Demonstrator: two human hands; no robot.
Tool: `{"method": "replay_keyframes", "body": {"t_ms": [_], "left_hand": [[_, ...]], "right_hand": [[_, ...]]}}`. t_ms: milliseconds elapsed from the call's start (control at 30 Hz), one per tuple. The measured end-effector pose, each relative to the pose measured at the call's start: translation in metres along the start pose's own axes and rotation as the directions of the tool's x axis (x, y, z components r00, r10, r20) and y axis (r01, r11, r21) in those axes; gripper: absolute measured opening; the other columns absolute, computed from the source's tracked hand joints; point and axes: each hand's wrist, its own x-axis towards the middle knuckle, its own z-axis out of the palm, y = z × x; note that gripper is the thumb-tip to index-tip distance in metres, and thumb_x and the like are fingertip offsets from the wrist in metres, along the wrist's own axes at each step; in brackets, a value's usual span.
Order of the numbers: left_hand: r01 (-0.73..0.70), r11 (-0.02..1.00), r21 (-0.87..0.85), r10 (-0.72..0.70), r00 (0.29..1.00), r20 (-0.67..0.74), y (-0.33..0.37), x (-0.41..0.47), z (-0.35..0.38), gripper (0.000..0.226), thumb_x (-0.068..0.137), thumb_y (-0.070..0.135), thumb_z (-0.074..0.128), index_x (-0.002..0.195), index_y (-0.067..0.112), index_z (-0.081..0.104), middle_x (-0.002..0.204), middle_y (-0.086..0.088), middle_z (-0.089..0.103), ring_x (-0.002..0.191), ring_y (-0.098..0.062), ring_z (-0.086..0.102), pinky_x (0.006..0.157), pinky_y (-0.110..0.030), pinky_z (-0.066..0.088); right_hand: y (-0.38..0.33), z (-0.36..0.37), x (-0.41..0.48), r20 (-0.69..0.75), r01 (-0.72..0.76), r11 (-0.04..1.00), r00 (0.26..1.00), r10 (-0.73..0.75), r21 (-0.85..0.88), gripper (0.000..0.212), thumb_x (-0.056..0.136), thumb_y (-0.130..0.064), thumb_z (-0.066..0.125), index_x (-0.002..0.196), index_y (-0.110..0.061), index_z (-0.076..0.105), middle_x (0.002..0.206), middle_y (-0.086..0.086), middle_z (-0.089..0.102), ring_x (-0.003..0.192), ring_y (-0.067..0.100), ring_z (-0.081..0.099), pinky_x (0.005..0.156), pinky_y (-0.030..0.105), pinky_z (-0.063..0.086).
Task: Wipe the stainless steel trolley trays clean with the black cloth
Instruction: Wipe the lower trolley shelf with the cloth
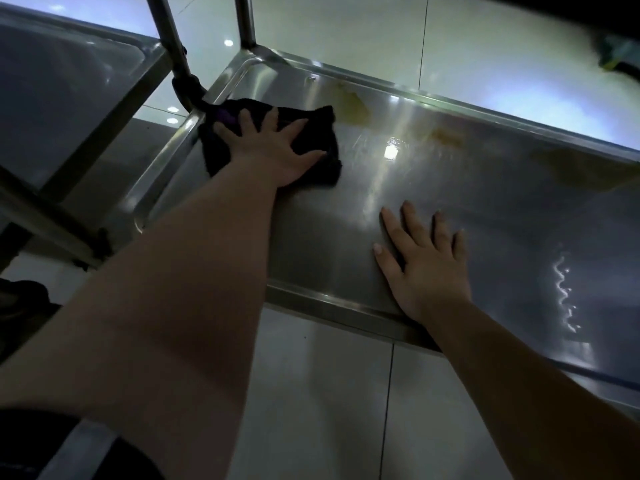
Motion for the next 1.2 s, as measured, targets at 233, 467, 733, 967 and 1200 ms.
{"method": "replay_keyframes", "body": {"t_ms": [233,467,733,967,1200], "left_hand": [[-0.224,0.974,-0.035,0.225,0.974,0.028,0.059,-0.024,0.011,0.076,0.082,0.085,0.024,0.149,0.055,0.008,0.165,0.007,-0.002,0.149,-0.032,-0.011,0.107,-0.072,-0.007],[-0.107,0.994,0.018,0.108,0.992,-0.070,-0.081,-0.049,0.011,0.086,0.066,0.094,0.012,0.145,0.059,0.014,0.163,0.012,0.009,0.150,-0.023,0.003,0.111,-0.066,0.002],[-0.163,0.982,0.091,0.157,0.985,0.073,0.000,-0.124,0.032,0.095,0.058,0.093,-0.008,0.145,0.056,-0.011,0.163,0.006,-0.015,0.147,-0.040,-0.014,0.103,-0.076,-0.005],[-0.076,0.996,0.042,0.076,0.997,0.001,-0.079,-0.133,0.026,0.085,0.053,0.101,0.000,0.130,0.071,-0.019,0.162,0.018,-0.015,0.149,-0.027,-0.016,0.109,-0.072,-0.001],[-0.038,0.992,0.117,0.023,0.991,0.131,-0.074,-0.145,0.017,0.106,0.043,0.098,-0.019,0.141,0.057,-0.021,0.160,0.010,-0.026,0.146,-0.038,-0.019,0.106,-0.074,0.001]], "right_hand": [[0.004,0.000,0.002,0.022,0.000,1.000,1.000,0.000,0.018,0.064,0.090,-0.069,0.005,0.150,-0.051,-0.008,0.163,-0.014,-0.010,0.149,0.027,-0.015,0.119,0.052,-0.007],[0.005,0.005,0.005,-0.009,0.004,1.000,1.000,-0.004,0.031,0.064,0.089,-0.071,0.002,0.150,-0.051,-0.007,0.164,-0.014,-0.007,0.150,0.029,-0.011,0.119,0.053,-0.005],[0.001,0.002,0.003,-0.005,-0.007,1.000,1.000,0.007,0.003,0.064,0.091,-0.067,0.004,0.151,-0.047,-0.005,0.164,-0.010,-0.006,0.149,0.034,-0.009,0.119,0.057,-0.002],[0.005,-0.002,0.002,-0.018,0.010,0.999,1.000,-0.010,0.050,0.063,0.093,-0.067,0.011,0.153,-0.046,0.004,0.164,-0.011,0.000,0.150,0.031,-0.006,0.118,0.055,-0.002],[0.001,0.002,-0.003,-0.033,0.001,1.000,0.999,0.000,0.017,0.064,0.093,-0.066,0.004,0.153,-0.043,0.002,0.165,-0.008,-0.001,0.149,0.037,-0.005,0.118,0.059,-0.001]]}}
